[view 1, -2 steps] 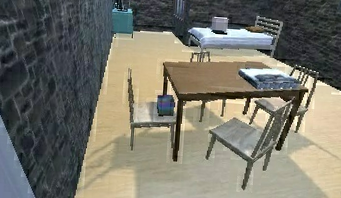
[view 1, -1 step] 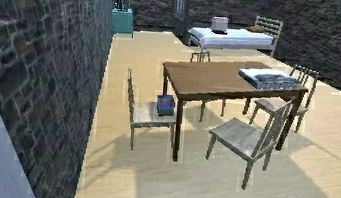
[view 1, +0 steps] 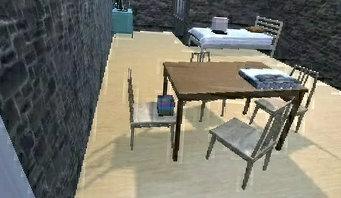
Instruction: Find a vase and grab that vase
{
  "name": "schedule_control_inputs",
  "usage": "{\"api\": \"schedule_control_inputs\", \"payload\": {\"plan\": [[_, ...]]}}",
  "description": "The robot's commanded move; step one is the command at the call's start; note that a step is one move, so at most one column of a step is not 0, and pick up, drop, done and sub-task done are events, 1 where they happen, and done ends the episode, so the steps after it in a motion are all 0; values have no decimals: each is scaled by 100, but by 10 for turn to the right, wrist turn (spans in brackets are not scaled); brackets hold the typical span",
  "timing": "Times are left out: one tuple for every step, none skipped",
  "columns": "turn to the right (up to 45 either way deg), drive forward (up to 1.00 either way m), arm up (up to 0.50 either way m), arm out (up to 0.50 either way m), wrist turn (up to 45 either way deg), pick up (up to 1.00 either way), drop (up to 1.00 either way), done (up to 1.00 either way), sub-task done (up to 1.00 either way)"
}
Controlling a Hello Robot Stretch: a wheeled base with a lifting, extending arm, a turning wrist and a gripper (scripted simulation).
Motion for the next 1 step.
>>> {"api": "schedule_control_inputs", "payload": {"plan": [[0,0,0,0,450,0,0,0,0]]}}
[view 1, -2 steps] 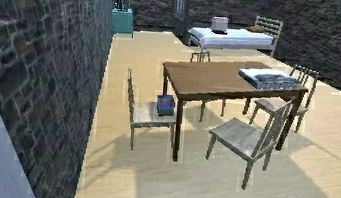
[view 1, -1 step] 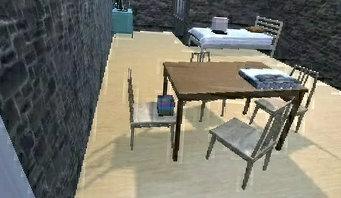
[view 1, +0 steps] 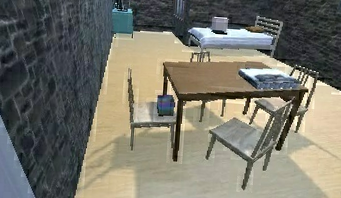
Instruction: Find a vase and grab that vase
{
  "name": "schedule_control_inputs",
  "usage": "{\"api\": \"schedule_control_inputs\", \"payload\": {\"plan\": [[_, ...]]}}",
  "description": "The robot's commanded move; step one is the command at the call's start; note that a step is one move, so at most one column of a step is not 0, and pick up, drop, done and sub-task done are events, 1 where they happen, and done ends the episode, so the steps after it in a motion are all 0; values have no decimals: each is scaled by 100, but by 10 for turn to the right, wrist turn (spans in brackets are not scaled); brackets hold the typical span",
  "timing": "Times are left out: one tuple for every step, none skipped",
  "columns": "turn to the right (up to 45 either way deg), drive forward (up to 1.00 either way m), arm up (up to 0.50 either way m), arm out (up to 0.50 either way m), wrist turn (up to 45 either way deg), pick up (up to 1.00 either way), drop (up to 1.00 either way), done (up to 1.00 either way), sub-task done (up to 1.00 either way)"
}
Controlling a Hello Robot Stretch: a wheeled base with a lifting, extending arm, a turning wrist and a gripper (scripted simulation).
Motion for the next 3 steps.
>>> {"api": "schedule_control_inputs", "payload": {"plan": [[0,0,0,0,60,0,0,0,0],[0,0,-10,0,0,0,0,0,0],[0,0,0,0,0,100,0,0,0]]}}
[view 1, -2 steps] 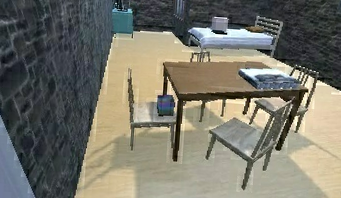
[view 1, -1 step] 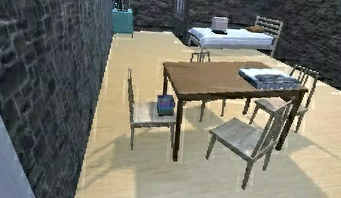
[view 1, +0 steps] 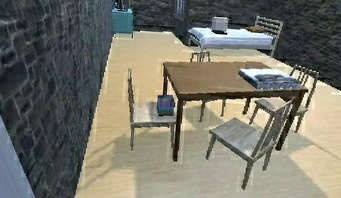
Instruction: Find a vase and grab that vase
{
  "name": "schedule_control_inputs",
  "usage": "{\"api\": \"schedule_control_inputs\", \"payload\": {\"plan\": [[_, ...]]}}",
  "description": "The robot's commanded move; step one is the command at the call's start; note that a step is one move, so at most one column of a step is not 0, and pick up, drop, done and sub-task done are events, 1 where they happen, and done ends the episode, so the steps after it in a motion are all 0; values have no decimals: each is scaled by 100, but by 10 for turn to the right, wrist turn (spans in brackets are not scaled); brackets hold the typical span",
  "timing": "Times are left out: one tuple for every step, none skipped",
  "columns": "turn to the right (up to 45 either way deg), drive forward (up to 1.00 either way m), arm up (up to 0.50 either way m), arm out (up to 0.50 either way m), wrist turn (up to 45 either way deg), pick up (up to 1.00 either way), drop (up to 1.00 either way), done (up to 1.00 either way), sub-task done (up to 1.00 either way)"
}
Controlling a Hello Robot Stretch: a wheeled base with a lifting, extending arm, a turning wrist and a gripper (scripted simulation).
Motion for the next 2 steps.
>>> {"api": "schedule_control_inputs", "payload": {"plan": [[0,0,10,0,0,0,0,0,0],[0,0,0,0,0,0,0,100,0]]}}
